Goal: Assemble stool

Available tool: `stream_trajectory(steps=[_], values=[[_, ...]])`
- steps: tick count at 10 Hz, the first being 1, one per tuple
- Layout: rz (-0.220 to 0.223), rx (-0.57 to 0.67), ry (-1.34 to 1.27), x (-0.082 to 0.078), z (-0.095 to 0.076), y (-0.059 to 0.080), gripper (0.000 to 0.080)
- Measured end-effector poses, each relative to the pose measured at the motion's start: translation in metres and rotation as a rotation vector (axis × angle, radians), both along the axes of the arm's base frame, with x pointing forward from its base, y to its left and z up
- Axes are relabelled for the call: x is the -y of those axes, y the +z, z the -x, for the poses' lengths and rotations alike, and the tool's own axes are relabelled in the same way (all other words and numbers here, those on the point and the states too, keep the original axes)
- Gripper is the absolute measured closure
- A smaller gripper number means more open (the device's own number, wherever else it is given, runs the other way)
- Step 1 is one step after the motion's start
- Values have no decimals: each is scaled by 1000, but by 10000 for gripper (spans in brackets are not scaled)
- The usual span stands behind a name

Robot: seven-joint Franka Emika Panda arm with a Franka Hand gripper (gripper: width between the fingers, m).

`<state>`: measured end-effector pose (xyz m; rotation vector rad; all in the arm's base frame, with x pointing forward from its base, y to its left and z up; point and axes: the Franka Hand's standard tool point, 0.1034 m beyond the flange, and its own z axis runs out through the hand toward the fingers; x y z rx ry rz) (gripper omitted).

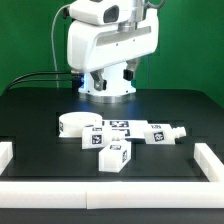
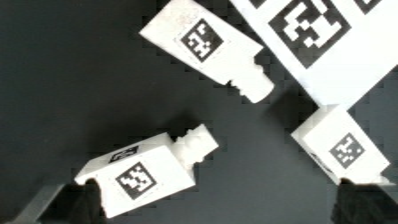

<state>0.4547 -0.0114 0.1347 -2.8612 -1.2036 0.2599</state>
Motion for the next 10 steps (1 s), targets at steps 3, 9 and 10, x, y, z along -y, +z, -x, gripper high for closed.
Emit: stream_trajectory(steps=[3,9,10], values=[[0,-4,-1,0,2,-2,149],[-21,19,9,17,95,-55,149],[-21,25,10,17,93,-54,149]])
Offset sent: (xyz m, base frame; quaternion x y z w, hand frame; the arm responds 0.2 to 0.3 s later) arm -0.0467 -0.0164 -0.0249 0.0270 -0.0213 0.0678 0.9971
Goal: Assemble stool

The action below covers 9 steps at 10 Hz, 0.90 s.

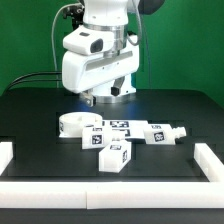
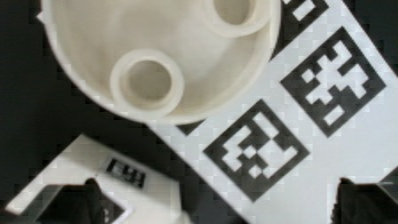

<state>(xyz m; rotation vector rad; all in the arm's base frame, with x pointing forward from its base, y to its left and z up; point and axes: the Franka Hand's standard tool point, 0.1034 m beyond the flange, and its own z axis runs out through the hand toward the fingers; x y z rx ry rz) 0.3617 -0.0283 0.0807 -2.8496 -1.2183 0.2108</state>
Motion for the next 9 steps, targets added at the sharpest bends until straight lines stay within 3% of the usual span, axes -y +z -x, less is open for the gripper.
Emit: stream_trajectory(steps=[2,4,6,9], values=[[0,-3,-8,1,2,-1,149],[-12,15,-139,16,23,-14,149],[-36,4,-200,26,27,-31,149],[-29,29,-189,23,28,-47,149]])
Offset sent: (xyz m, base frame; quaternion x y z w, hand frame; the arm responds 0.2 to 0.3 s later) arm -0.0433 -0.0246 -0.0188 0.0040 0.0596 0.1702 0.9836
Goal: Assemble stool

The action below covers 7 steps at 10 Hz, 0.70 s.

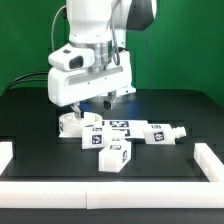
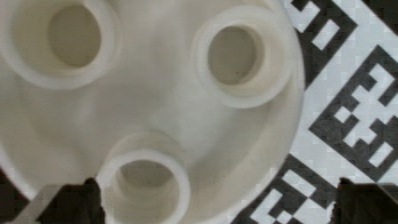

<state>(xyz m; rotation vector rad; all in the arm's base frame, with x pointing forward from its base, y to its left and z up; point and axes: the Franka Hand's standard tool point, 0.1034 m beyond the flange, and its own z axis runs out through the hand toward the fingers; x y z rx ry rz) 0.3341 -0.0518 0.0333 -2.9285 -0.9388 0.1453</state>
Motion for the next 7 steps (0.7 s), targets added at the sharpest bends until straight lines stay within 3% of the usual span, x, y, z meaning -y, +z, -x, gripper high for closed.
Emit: stream_trajectory(steps=[2,4,7], values=[[3,11,4,2,-4,-4,149],[3,19,1,5,-13,3,150],[3,13,-19,5,-10,1,150]])
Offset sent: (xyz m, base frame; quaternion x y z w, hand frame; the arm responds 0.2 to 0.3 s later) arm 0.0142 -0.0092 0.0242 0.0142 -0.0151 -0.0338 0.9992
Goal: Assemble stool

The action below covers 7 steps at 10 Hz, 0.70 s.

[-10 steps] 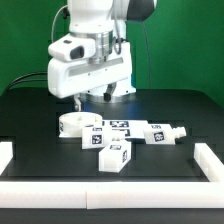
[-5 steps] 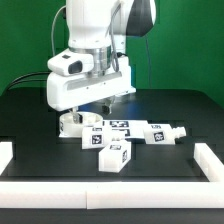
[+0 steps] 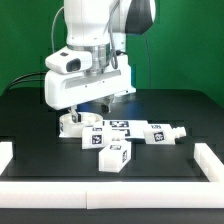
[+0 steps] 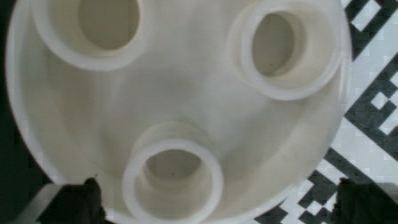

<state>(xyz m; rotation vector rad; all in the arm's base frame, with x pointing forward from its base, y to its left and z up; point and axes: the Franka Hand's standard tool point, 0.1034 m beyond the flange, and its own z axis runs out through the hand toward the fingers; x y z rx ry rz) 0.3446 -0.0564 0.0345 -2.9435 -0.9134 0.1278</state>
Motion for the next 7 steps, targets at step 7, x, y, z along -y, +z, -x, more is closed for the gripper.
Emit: stream_trajectory(steps=[7], values=[[13,4,-106,1,13,-15,150]])
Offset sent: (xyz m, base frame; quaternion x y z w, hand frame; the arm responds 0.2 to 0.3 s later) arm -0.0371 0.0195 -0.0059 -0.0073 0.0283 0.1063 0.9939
